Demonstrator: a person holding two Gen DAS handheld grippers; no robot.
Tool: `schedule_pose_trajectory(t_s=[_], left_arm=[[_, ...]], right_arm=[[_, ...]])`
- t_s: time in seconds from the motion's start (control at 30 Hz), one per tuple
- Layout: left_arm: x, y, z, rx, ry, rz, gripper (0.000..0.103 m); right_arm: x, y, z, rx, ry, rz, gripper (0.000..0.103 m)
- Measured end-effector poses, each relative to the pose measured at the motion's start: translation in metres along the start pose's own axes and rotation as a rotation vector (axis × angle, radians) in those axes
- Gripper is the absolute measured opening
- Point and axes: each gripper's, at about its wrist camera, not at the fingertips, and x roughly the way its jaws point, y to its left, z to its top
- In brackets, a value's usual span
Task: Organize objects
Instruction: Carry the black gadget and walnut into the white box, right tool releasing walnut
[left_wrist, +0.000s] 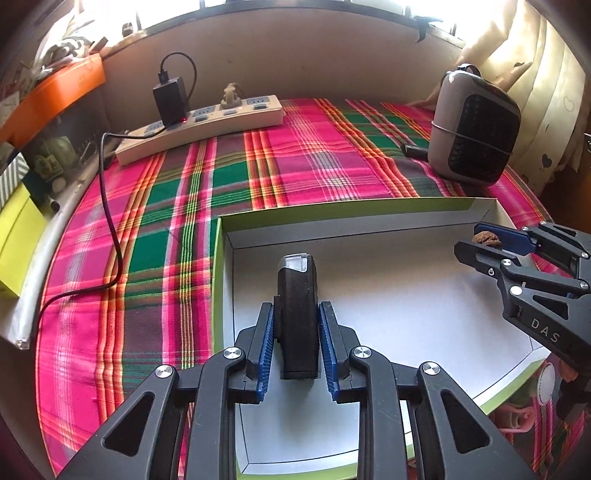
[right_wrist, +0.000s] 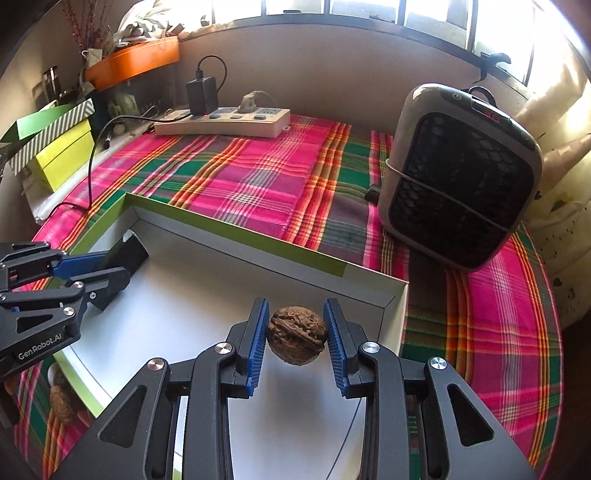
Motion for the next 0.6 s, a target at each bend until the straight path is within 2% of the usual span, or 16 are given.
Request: schedule_pose_trajectory(t_s=[0.17, 0.6], left_arm=[[0.0002, 0.0003, 0.0002, -0.002, 0.000, -0.003, 0.022], [0.0006, -0.0019, 0.0000, 0.002, 0.003, 0.000, 0.022]], right_arm=[[0.0064, -0.0039, -0.0027, 0.007, 0.026, -0.005, 0.032], [0.0086, 0.0002, -0.0025, -0.009, 0.018, -0.023, 0.032]])
